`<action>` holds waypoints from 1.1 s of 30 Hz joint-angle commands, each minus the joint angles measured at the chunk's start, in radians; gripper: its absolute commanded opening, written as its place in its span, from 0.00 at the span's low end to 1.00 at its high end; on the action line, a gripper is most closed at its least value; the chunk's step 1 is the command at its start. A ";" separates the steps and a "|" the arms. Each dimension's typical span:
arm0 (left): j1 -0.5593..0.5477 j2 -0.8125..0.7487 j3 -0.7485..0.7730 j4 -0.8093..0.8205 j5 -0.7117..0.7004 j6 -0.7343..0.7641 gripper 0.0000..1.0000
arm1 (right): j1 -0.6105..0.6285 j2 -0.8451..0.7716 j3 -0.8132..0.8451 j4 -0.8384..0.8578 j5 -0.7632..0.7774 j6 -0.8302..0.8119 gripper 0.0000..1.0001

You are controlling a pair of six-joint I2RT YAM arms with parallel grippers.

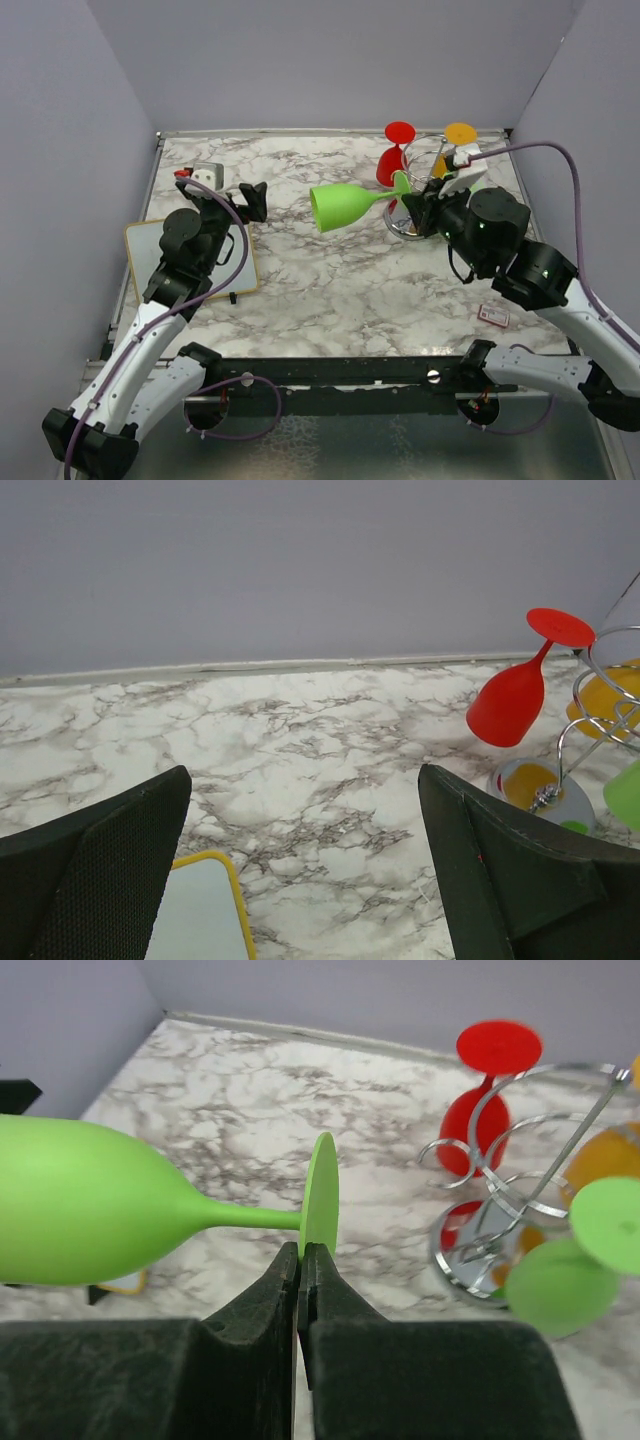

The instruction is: Take the wine glass off the wine glass rack

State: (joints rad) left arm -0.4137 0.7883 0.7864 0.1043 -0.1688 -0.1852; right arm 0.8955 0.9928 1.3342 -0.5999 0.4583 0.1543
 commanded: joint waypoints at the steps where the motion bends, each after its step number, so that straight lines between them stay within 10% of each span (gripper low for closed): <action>1: 0.004 -0.021 0.033 -0.044 -0.047 -0.062 0.99 | 0.003 -0.077 -0.150 0.070 -0.045 0.516 0.01; 8: 0.006 -0.109 0.045 -0.300 -0.046 -0.302 0.99 | 0.003 -0.323 -0.419 0.277 -0.043 0.703 0.01; 24: 0.004 -0.044 0.253 -0.429 0.762 -0.585 0.99 | 0.003 -0.382 -0.638 0.527 -0.147 0.611 0.01; 33: 0.003 -0.025 0.212 -0.407 0.872 -0.594 0.73 | 0.003 -0.337 -0.697 0.621 -0.207 0.671 0.01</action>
State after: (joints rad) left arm -0.4118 0.7731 1.0195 -0.3225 0.6163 -0.7650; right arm 0.8955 0.6479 0.6540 -0.0734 0.2916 0.7918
